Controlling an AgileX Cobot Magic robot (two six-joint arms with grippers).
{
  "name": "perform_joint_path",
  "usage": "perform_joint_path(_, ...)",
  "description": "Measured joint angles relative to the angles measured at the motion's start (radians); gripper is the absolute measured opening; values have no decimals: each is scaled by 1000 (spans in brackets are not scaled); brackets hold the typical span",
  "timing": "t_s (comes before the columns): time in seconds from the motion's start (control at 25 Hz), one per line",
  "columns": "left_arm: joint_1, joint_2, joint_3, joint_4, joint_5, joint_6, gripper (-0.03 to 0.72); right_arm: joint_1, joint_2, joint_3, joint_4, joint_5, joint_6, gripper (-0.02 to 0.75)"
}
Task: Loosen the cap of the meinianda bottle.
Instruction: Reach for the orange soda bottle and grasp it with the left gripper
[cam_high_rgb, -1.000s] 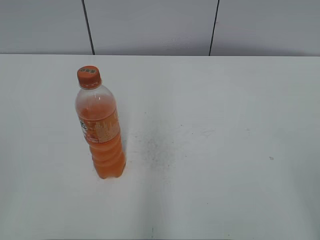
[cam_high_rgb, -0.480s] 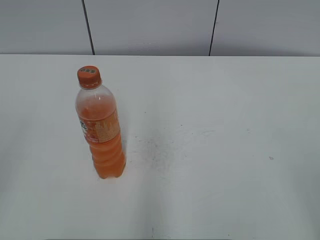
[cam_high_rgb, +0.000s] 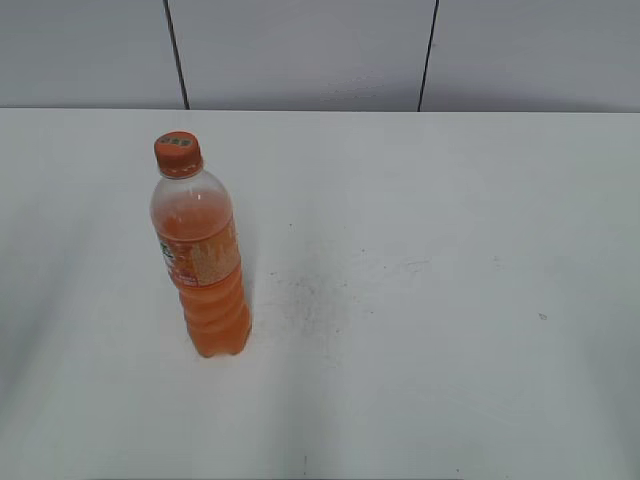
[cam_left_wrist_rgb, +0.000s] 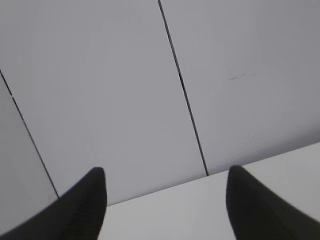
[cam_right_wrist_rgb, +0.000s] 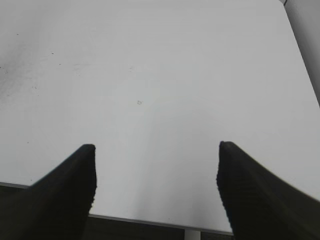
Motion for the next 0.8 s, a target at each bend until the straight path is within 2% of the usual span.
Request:
perform_joint_path(0.12, 0, 138, 0, -42, -38, -25, 410, 0, 0, 0, 0, 0, 0, 563)
perform_joint_path(0.36, 0, 428, -42, -50, -133, -54, 396, 0, 0, 0, 0, 0, 0, 563)
perform_joint_path(0.52, 2, 600, -137, 18, -139, -80, 392, 0, 0, 0, 0, 0, 0, 563)
perform_joint_path(0.6, 19, 678, -194, 100, -141, -142, 390, 0, 0, 0, 0, 0, 0, 563)
perform_joint_path(0.68, 68, 740, -239, 203, -155, -245, 389, 0, 0, 0, 0, 0, 0, 563)
perform_joint_path(0.8, 201, 825, -277, 494, -271, -510, 387, 0, 0, 0, 0, 0, 0, 563)
